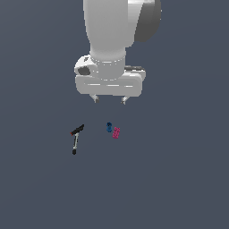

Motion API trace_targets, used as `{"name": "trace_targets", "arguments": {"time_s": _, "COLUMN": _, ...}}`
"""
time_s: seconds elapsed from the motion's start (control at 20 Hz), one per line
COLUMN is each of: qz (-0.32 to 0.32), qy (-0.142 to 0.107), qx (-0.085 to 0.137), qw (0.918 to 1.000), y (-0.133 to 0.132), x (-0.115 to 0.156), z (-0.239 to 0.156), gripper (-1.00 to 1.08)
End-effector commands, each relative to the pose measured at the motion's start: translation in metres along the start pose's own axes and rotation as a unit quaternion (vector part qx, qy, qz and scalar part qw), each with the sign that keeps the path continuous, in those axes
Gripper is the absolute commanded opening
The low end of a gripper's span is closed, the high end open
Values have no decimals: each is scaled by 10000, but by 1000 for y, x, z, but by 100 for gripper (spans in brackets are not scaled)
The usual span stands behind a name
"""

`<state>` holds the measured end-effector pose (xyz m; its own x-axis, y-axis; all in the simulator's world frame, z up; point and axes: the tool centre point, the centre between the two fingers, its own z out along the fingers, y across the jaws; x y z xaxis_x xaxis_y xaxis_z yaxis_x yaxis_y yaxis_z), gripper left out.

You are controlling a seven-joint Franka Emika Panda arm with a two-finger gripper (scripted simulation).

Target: Pick up a designated object from a clutter of objects.

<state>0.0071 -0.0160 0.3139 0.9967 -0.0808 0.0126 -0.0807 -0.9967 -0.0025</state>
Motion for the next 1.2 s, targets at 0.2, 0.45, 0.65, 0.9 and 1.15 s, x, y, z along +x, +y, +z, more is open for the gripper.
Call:
{"name": "trace_targets", "arguments": {"time_s": 0.2, "qz": 691, "qy": -26, "qx": 75, "qw": 9976, "y": 22, "x": 6, "z": 31, "gripper": 100}}
{"name": "trace_targets", "arguments": {"time_s": 0.45, "qz": 1556, "qy": -52, "qx": 138, "qw": 9877, "y": 50, "x": 10, "z": 68, "gripper": 100}}
{"name": "trace_targets", "arguments": {"time_s": 0.65, "qz": 2424, "qy": -74, "qx": 168, "qw": 9700, "y": 79, "x": 9, "z": 106, "gripper": 100}}
{"name": "trace_targets", "arguments": {"time_s": 0.9, "qz": 3515, "qy": -89, "qx": 156, "qw": 9360, "y": 119, "x": 2, "z": 152, "gripper": 100}}
{"name": "trace_targets", "arguments": {"time_s": 1.15, "qz": 4462, "qy": -85, "qx": 96, "qw": 8948, "y": 156, "x": -12, "z": 193, "gripper": 100}}
